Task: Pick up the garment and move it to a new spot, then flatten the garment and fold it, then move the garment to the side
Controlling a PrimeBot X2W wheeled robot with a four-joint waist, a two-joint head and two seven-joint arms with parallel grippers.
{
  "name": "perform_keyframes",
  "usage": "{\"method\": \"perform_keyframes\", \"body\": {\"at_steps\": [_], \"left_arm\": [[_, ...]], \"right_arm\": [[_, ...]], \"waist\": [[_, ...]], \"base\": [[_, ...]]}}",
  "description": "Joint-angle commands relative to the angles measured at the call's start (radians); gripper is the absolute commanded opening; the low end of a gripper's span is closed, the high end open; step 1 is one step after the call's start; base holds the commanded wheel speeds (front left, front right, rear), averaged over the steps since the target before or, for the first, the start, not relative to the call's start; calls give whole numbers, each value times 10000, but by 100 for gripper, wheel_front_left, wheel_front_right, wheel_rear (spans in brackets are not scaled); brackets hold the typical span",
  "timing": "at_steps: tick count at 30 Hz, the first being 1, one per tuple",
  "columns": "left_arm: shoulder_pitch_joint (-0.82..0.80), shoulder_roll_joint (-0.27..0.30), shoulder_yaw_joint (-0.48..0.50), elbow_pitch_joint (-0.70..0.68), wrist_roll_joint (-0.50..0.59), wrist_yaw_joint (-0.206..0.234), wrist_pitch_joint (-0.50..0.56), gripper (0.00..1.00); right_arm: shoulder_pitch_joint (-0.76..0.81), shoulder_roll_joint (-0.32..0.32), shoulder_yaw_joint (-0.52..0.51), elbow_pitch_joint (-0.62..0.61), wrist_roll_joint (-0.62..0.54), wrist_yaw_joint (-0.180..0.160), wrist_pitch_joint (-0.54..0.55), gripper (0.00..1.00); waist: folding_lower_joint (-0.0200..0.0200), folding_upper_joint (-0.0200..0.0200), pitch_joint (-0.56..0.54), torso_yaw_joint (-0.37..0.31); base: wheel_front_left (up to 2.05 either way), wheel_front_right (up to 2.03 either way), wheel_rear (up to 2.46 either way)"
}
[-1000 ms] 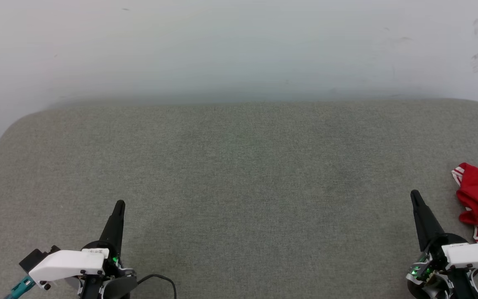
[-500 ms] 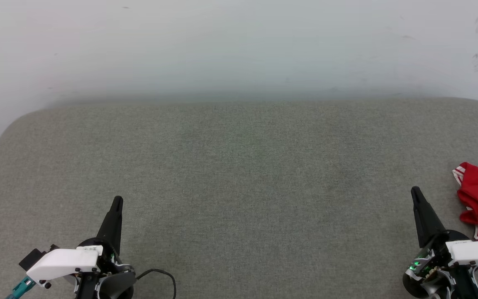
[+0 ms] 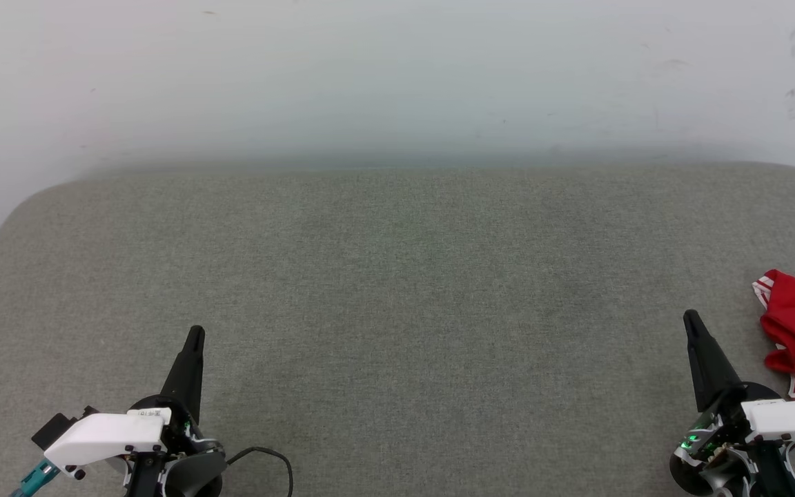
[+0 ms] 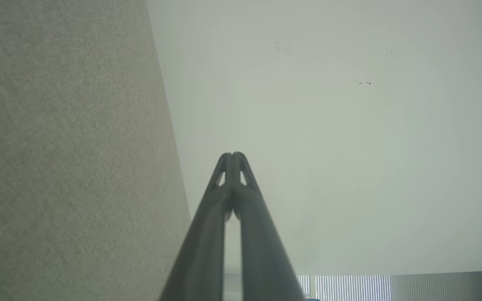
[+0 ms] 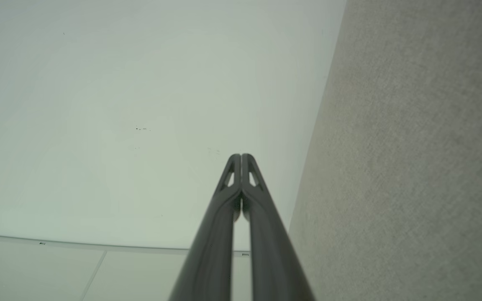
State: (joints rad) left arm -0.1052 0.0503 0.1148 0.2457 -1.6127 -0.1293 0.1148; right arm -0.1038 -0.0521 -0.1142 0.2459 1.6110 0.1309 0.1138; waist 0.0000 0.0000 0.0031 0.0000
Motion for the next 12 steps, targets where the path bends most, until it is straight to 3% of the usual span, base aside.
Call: {"method": "perform_keyframes", "body": {"at_steps": [1,12], "left_arm": [[-79,-16,27,2,-2,-46,26,0],[-78,-16,22,1,0,-46,25,0]], "right_arm": [[-110,40,-8,8,34,-3,15,0],[-110,39,-7,8,34,-3,14,0]], "waist": [[0,0,0,0],[0,0,0,0]], "base": [[0,0,0],[0,0,0]]}}
